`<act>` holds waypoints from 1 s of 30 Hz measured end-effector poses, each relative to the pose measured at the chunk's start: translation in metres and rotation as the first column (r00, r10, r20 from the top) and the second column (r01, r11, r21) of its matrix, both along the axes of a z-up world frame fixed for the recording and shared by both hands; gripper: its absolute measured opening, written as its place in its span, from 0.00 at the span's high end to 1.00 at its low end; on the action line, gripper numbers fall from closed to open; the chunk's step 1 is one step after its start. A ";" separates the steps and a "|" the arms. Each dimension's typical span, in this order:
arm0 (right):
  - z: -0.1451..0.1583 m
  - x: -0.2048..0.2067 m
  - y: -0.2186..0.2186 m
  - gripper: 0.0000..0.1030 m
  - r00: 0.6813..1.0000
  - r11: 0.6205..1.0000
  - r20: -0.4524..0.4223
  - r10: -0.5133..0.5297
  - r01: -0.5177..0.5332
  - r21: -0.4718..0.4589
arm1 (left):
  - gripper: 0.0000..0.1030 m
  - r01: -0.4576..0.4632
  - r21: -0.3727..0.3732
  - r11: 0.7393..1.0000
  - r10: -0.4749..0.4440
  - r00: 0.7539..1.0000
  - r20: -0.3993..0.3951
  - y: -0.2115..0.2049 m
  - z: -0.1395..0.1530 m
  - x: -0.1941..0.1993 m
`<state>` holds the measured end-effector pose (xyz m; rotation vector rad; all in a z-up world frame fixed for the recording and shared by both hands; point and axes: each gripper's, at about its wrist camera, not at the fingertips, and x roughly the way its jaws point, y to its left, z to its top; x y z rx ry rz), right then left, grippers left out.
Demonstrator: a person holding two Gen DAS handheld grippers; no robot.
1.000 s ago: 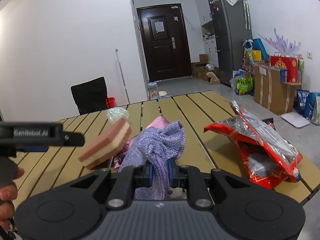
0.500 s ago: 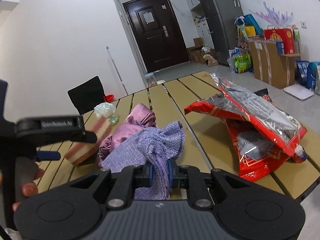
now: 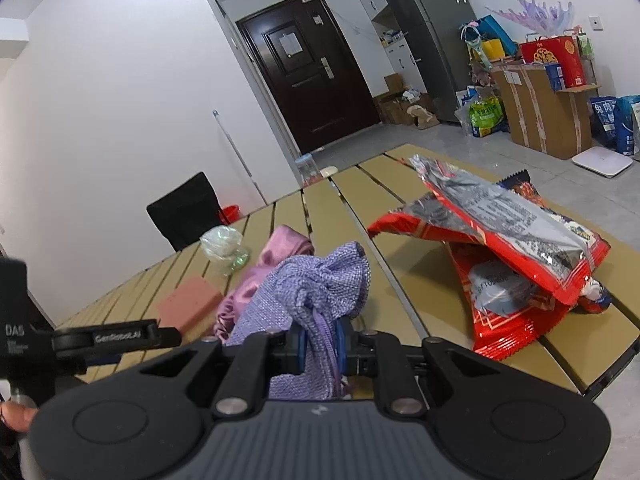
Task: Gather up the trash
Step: 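Grasp the pink sponge with the left tool, then carry the pink sponge and purple bag back over the black bin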
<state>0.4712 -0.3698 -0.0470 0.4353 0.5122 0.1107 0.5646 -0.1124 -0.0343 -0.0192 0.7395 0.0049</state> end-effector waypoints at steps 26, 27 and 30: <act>-0.013 0.011 -0.018 0.87 0.992 0.990 0.006 -0.125 0.124 0.071 | 0.31 -0.202 0.038 0.979 0.205 0.965 -0.164 -0.033 -0.008 0.054; -0.013 0.011 -0.018 0.87 0.992 0.990 0.005 -0.123 0.123 0.073 | 0.31 -0.193 0.047 0.980 0.198 0.967 -0.163 -0.030 -0.006 0.050; -0.012 0.011 -0.018 0.87 0.992 0.990 0.009 -0.123 0.122 0.073 | 0.32 -0.167 0.051 0.985 0.173 0.973 -0.154 -0.021 -0.004 0.037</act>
